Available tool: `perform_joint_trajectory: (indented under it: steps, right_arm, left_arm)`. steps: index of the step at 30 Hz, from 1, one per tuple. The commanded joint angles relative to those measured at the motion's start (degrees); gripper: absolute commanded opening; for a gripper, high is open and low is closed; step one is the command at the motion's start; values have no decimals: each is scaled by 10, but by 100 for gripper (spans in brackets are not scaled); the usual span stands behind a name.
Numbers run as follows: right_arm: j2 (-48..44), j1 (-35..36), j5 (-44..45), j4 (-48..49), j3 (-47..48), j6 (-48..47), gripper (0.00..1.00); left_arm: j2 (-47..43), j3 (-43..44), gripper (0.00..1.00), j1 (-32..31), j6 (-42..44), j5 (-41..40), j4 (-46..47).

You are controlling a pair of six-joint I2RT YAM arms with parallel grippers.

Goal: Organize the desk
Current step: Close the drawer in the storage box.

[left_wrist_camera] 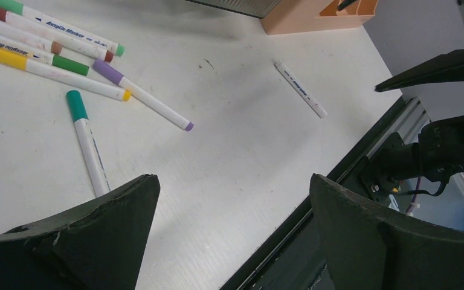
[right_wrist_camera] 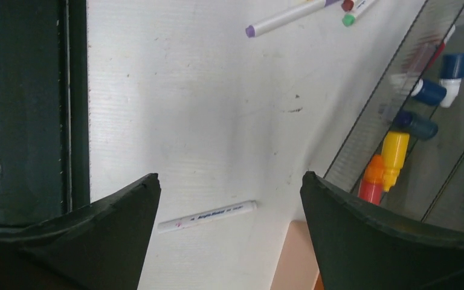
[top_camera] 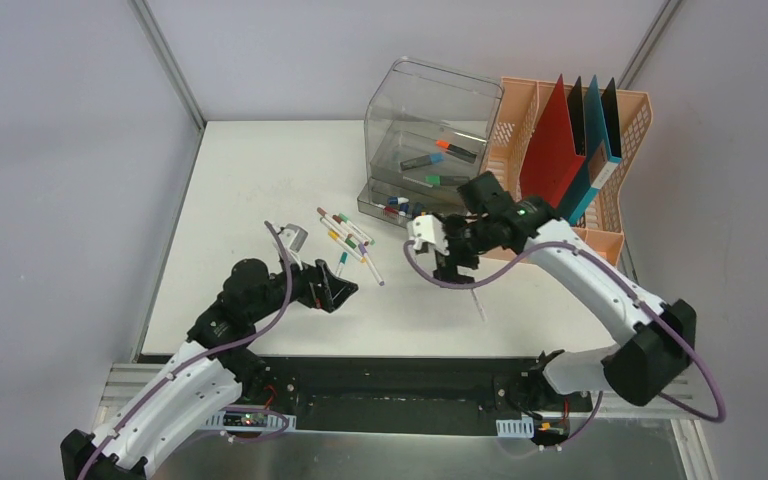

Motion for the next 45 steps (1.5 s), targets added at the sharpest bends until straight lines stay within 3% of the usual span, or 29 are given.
perform_joint_trajectory:
  steps: [1,6,11,17,24,28,30,35,39,45]
  right_arm:
    - [67,64,120,55,48,50,83]
    - [146,97,184,121,86,129,49]
    - [204,113,240,182,97,179,2]
    - [261,122,312,246,94,213,0]
    - [299,122,487,369,71,235,0]
    - [308,118,487,453,43,235,0]
    - [310,114,581,471,36,190,44]
    - [309,107,592,473,32,178,79]
    - [310,102,593,473,29,175,92]
    - [306,98,576,454,30,186,94]
  left_arm:
    - [-33,-3,99,3,-9,-12,-19]
    - [-65,-9,99,3,-17,-27,-55]
    - [-101,-12,99,3,-20,-54,-86]
    - [-124,-5,99,3,-20,-78,-109]
    - [-132,-6,99,3,-21,-94,-121]
    - [-133,-5,99,3,-21,-97,-123]
    - [-133,-5,99,3,-21,-97,-123]
    - [-134,-5,99,3,-21,-96,-124]
    - [-133,-6,99,3,-21,-95,-124]
    - [-133,-6,99,3,-22,-96,-124]
